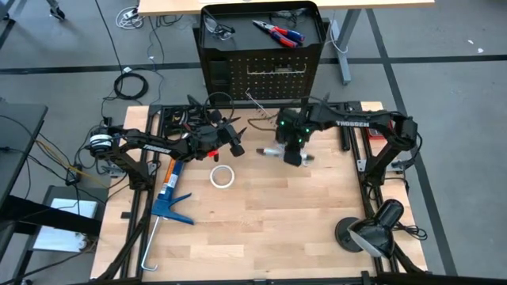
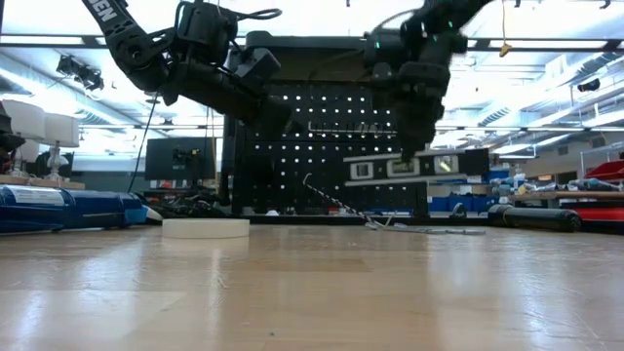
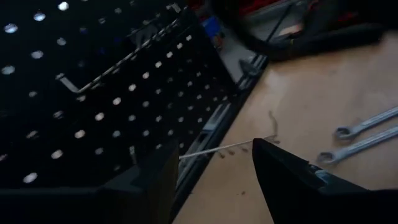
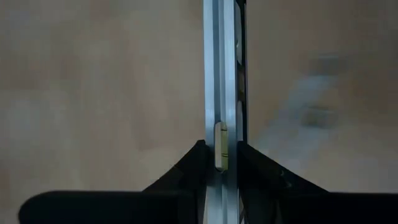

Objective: Hang tools onto peg board
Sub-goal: Unhang the spirit level from the peg board, then unhang the utility knife from the peg board

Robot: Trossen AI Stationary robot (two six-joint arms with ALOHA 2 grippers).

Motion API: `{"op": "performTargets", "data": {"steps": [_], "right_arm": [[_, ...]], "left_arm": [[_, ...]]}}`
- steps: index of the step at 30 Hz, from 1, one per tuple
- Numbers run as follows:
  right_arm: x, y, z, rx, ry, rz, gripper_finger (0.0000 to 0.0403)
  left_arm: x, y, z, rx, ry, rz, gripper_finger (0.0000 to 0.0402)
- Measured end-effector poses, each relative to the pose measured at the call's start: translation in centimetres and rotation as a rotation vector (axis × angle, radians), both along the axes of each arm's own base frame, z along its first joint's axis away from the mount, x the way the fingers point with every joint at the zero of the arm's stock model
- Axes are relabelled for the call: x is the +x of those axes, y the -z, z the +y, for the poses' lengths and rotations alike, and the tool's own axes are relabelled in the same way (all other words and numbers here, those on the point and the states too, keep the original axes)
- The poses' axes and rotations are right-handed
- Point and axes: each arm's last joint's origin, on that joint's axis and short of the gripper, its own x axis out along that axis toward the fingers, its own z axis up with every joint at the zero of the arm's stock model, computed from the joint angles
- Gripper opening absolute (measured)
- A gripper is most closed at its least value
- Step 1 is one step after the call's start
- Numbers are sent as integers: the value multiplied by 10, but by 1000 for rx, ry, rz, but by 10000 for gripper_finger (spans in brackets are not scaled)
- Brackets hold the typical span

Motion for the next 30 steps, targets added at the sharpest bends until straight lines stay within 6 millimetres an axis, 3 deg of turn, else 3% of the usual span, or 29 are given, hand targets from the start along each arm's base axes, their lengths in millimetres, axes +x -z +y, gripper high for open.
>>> {"op": "performTargets", "data": {"steps": [3,7,13,18,21,26,30], "right_arm": [[2,24,10,67,24,-59,85],[0,48,27,-16,5,-26,85],[4,52,45,-129,-42,-8,115],[14,27,40,-173,-43,-32,157],[20,4,27,-362,-28,-11,177],[28,-34,-9,-745,15,-33,191],[29,-63,-54,-913,256,-166,190]], "left_arm": [[0,0,0,6,-20,6,211],[0,0,0,7,-21,6,211],[0,0,0,7,-22,1,211],[0,-1,0,7,-22,-2,211],[0,-1,0,6,-22,-4,211],[0,-1,0,3,-21,-13,211],[0,-1,0,3,-20,-15,211]]}}
